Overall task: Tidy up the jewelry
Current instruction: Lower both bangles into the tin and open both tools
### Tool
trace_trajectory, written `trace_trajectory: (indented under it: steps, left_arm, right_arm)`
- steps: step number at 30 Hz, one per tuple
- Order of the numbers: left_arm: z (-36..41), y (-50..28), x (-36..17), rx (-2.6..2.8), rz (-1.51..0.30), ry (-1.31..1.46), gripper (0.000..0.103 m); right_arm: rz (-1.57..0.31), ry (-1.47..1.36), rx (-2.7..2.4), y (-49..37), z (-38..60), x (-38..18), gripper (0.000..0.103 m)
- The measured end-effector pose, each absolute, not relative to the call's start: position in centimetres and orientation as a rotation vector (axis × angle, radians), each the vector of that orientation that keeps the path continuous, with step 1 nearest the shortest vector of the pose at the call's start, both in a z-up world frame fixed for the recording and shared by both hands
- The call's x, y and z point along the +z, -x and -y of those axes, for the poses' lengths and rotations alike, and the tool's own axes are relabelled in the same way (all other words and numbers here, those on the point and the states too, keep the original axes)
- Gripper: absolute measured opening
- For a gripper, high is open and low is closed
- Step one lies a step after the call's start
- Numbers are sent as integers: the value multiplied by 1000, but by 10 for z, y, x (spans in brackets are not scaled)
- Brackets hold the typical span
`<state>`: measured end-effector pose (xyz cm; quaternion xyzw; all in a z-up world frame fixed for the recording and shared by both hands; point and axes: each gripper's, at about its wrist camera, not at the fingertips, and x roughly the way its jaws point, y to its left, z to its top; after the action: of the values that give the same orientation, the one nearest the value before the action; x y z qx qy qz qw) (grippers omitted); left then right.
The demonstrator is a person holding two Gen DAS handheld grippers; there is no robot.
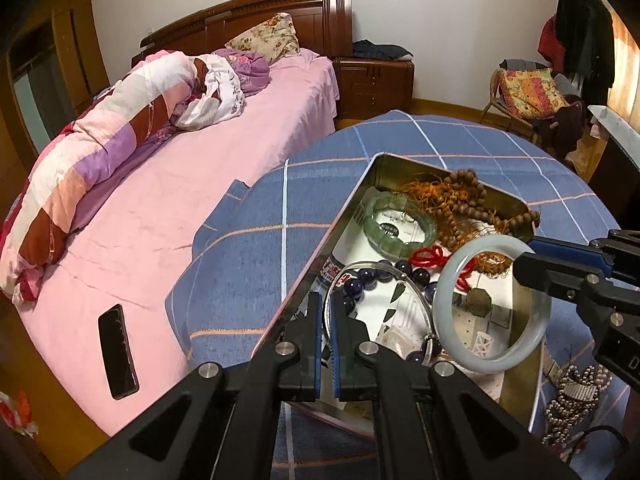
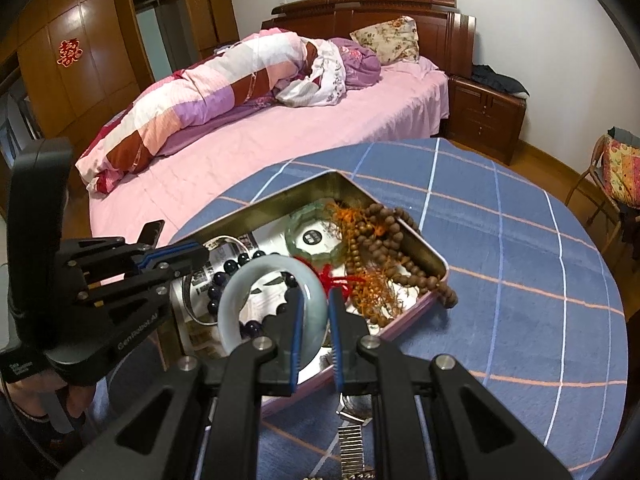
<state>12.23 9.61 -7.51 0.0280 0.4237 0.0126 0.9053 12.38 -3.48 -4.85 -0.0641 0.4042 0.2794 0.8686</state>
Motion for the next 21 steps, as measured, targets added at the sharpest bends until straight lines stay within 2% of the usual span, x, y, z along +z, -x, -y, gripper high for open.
trace_trajectory:
  steps: [21]
  left_arm:
    - [-95, -125, -83, 49, -883, -68, 3]
  right_arm:
    - [-900, 120, 563, -132, 41, -65, 17]
